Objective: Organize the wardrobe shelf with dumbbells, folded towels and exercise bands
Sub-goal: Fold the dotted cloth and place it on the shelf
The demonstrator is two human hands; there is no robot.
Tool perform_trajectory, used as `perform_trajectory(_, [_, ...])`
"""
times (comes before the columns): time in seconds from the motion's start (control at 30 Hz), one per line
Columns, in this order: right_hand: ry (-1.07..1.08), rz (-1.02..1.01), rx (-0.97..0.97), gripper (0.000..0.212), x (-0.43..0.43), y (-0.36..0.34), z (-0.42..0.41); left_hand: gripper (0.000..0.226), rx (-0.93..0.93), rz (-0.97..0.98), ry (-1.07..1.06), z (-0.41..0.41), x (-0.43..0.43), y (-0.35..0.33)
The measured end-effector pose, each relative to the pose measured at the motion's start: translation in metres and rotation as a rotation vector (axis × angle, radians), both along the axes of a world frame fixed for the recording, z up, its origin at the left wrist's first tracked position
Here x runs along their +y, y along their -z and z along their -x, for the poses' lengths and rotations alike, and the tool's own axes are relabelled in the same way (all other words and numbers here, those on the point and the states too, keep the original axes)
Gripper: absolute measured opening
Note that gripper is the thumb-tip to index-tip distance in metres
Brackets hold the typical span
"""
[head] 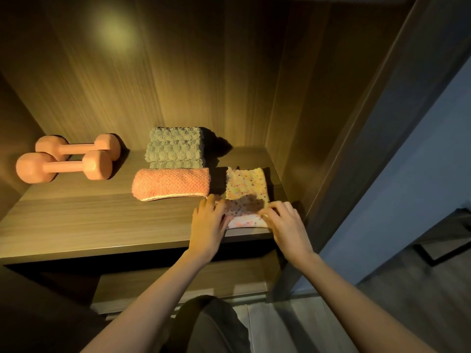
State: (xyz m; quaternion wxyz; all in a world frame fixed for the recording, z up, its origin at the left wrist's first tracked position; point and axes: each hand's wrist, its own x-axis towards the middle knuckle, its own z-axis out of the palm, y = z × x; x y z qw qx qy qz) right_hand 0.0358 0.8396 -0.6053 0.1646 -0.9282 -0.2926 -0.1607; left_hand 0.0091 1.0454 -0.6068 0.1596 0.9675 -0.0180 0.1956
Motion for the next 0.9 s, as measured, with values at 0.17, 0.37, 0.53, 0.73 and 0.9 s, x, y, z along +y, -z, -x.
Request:
perform_trajectory(0.17, [-0.091,0.104,0.149,0.050,-0.008,0.003,-0.004,0.042,0.034,-0.231,0.302,0.007,0.001,0.000])
perform_trajectory(0.37, [-0.109,0.085,0.200,0.052,-0.014,0.000,0.007,0.034,0.066,-0.167,0.285,0.020,0.001,0.002])
perform_trajectory(0.53, [-0.132,0.024,0.263,0.043,-0.020,0.000,0.008,0.032,0.065,-0.197,0.304,0.026,0.004,0.006])
perform_trajectory(0.73, [-0.002,-0.203,0.420,0.028,-0.026,0.003,0.016,0.013,0.065,-0.046,0.297,0.029,0.008,-0.004])
perform_trajectory(0.9, [0.101,-0.377,0.519,0.026,-0.022,0.000,0.013,0.018,0.180,0.312,0.186,0.028,0.012,-0.006])
